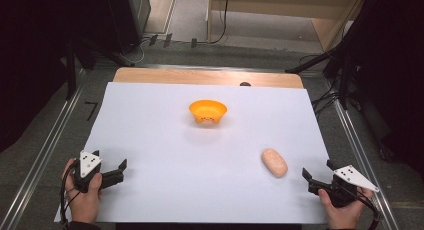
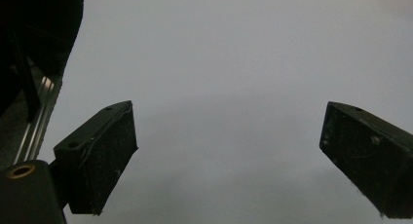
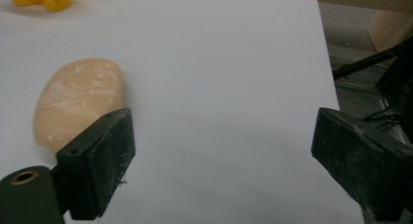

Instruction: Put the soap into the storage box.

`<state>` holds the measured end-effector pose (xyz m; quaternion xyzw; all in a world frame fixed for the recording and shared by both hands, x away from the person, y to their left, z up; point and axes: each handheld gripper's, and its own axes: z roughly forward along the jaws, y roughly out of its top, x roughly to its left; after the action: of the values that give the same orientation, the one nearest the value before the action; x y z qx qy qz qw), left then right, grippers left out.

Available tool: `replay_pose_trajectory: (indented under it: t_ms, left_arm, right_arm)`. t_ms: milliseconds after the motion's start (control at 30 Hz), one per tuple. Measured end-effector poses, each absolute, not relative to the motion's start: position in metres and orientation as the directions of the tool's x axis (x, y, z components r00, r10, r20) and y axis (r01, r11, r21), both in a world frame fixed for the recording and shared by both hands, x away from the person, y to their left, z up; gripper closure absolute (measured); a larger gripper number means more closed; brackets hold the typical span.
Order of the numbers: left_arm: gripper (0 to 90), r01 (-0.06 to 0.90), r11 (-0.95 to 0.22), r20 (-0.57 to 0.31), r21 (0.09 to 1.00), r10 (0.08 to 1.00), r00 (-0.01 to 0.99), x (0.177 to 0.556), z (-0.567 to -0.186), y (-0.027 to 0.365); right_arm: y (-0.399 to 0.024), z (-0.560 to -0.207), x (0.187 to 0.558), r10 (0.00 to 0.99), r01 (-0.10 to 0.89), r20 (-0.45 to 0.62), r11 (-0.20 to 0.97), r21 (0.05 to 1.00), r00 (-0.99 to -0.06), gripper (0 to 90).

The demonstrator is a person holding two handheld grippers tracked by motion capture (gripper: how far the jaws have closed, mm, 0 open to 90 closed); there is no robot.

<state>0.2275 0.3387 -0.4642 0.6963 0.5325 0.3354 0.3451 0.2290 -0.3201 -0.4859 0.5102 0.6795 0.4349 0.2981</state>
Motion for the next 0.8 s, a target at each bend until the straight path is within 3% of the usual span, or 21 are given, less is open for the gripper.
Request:
replay_pose_trajectory:
  t_ms: [300, 533, 800]
  left_arm:
    - [6.7, 0.507, -0.193, 0.098, 0.84, 0.973, 0.208, 0.227, -0.464, 0.339]
    - [6.7, 0.505, -0.191, 0.097, 0.842, 0.974, 0.207, 0.227, -0.464, 0.339]
    - [6.7, 0.502, -0.193, 0.1, 0.843, 0.973, 0.206, 0.227, -0.464, 0.339]
  right_arm:
    - [-0.318, -0.48, 0.231, 0.966, 0.467, 0.047, 0.081, 0.88, -0.256, 22.4]
    - [-0.308, -0.476, 0.238, 0.949, 0.512, -0.042, 0.205, 0.834, -0.311, 28.2]
    - [-0.3, -0.462, 0.245, 0.905, 0.606, -0.038, 0.314, 0.731, -0.424, 33.5]
